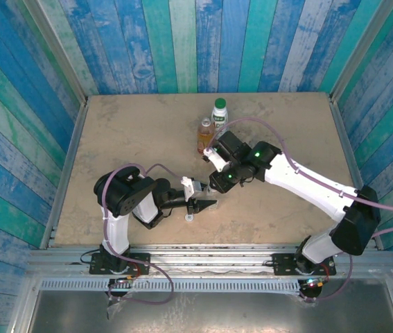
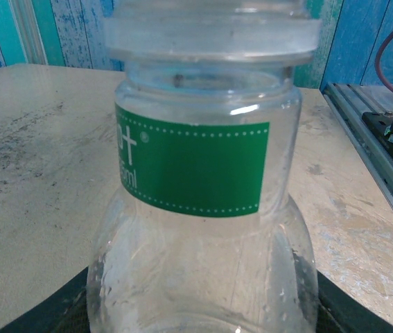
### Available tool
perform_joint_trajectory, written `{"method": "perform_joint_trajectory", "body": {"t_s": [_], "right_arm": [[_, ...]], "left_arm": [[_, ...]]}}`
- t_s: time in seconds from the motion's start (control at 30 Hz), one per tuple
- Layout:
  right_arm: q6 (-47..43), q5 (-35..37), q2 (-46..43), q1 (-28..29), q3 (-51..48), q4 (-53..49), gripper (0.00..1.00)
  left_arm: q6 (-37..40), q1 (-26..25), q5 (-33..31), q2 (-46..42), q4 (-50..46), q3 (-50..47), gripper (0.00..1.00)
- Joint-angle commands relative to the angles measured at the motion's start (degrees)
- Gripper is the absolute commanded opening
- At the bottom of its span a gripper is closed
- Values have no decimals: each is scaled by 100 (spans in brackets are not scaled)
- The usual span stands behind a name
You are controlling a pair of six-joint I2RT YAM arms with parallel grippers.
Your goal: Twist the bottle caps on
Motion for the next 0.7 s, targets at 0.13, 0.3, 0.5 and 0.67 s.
{"method": "perform_joint_trajectory", "body": {"t_s": [0.13,0.3,0.5,0.67], "right_arm": [[89,64,52,85,44,-252,43],[110,176,-105,86,45,-142,55],[260,266,-476,81,-162,295,68],[365,442,-426,11,-261,400,54]], "left_arm": [[-82,-3,74,63,-143,-11,57],[-83,-3,92,66,-152,-2,57],[-65,-4,93,62,-161,-3,57],[-39,-7,102,39,-211,-1,57]]}}
